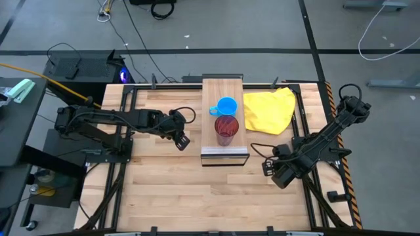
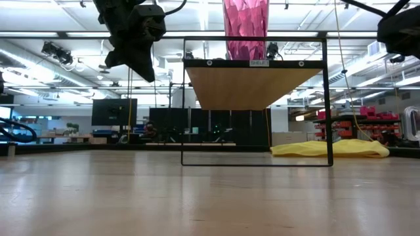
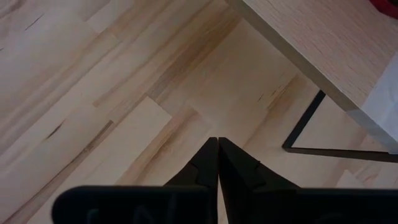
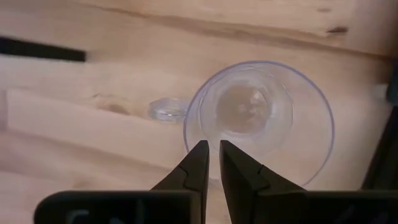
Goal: Stack small to large cups/mugs on shelf
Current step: Put the transparent mug on the shelf
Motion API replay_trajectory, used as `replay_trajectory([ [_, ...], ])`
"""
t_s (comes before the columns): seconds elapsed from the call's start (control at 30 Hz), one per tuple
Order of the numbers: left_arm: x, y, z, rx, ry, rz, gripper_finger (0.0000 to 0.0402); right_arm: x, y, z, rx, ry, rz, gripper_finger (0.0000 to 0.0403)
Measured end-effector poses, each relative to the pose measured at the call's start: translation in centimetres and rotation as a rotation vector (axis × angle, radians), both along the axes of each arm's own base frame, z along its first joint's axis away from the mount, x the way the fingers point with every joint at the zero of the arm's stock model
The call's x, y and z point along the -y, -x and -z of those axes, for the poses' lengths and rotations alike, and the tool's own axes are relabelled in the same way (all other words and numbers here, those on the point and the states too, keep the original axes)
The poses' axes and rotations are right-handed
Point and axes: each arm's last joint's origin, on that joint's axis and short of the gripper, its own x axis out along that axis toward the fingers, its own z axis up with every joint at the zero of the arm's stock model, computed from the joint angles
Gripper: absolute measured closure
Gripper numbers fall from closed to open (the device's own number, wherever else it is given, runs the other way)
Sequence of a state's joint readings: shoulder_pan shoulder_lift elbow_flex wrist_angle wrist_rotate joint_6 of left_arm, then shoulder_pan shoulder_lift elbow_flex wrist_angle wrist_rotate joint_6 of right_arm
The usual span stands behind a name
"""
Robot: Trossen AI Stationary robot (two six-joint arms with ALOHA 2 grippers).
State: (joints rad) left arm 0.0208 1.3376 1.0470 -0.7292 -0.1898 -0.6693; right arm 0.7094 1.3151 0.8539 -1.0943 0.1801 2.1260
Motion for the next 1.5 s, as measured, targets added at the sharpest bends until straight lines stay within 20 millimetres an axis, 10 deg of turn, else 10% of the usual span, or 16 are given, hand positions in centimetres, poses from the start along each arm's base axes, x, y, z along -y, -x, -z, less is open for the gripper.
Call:
replay_trajectory([
  [0.97, -0.4, 0.0, 0.0, 0.004, 0.010, -0.030, 0.0378, -1.8, -1.9, -0.7, 0.201, -0.148, -0.322, 0.0358],
  [1.5, -0.4, 0.0, 0.0, 0.005, 0.013, -0.038, 0.0368, -0.3, -0.6, -6.9, 0.121, 0.058, -0.087, 0.0373],
])
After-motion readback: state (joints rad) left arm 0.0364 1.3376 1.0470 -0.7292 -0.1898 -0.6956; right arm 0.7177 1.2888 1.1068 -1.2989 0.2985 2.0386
